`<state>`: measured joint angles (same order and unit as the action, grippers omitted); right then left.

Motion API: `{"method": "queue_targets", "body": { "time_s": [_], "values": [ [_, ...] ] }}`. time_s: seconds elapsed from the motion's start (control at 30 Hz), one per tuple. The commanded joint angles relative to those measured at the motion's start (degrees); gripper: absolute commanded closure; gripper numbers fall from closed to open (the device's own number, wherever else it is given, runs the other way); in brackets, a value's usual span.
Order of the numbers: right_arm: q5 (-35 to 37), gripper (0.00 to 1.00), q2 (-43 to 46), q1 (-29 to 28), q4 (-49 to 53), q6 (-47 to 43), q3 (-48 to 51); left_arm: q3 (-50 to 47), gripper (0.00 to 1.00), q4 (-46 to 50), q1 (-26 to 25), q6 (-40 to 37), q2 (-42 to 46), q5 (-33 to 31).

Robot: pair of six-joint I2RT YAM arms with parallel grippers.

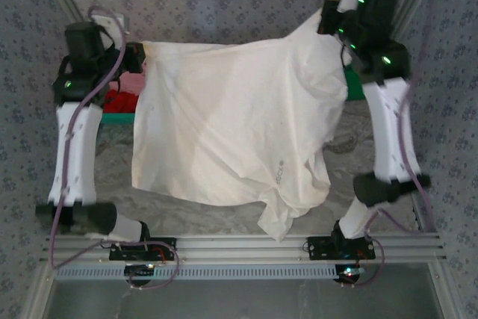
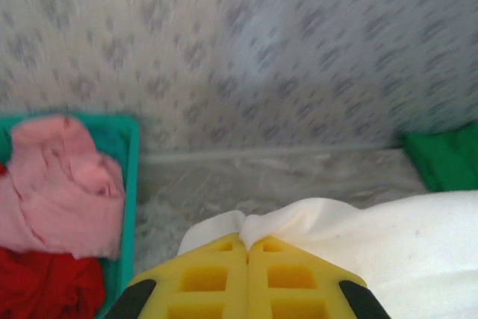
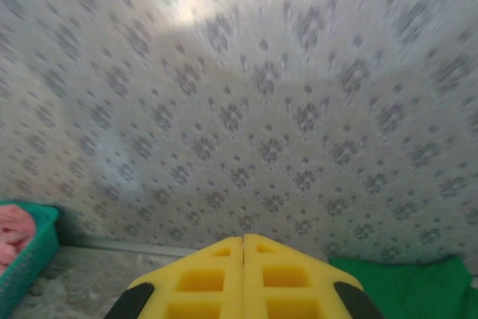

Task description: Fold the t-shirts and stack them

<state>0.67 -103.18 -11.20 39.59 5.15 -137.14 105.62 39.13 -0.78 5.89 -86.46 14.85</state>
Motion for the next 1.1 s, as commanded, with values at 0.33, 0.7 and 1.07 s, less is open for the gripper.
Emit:
{"method": "queue_targets", "body": {
  "time_s": [0.33, 0.7, 1.07],
  "values": [
    [-6.4, 0.17, -28.6, 1.8, -8.7, 5.1, -18.8, -1.2, 0.37, -12.2, 2.4, 5.0, -11.8, -3.4],
    [-4.7, 0.35, 1.9, 3.0, -8.1, 14.7, 40.8, -31.9, 0.44, -15.8, -6.7, 10.4, -4.8, -3.0],
    [-5.9, 0.75, -8.4, 4.5, -6.6, 14.6, 46.2, -39.2, 0.49, -25.8, -7.7, 14.7, -13.6, -0.6]
  ]
}}
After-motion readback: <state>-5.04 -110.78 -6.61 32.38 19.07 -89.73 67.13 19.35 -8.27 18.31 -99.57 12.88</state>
